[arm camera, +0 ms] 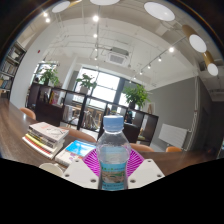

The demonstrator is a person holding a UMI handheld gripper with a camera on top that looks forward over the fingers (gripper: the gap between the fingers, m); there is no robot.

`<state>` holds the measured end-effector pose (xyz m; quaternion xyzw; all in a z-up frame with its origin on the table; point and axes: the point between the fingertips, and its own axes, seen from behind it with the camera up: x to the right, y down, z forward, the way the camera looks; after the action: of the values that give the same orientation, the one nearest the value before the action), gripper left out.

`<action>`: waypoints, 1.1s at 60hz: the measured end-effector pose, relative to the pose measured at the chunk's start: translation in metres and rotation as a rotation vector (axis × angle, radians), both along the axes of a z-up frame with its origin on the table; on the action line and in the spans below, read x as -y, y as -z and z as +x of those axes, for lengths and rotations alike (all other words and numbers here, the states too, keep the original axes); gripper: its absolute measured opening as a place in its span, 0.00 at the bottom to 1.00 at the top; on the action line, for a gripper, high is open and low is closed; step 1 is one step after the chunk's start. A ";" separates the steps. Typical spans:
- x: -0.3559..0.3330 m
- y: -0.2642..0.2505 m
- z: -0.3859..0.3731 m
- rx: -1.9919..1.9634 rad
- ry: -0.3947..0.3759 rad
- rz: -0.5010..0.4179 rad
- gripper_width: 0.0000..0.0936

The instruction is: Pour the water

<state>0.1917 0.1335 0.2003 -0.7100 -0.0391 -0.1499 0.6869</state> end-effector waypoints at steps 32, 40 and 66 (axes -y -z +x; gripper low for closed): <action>-0.013 0.118 0.017 -0.272 -0.025 -0.123 0.35; -0.009 0.117 0.019 -0.279 -0.014 -0.153 0.51; 0.137 0.126 -0.063 -0.420 -0.032 -0.256 0.91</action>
<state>0.1292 -0.0037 0.0741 -0.8063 0.0746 0.0181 0.5865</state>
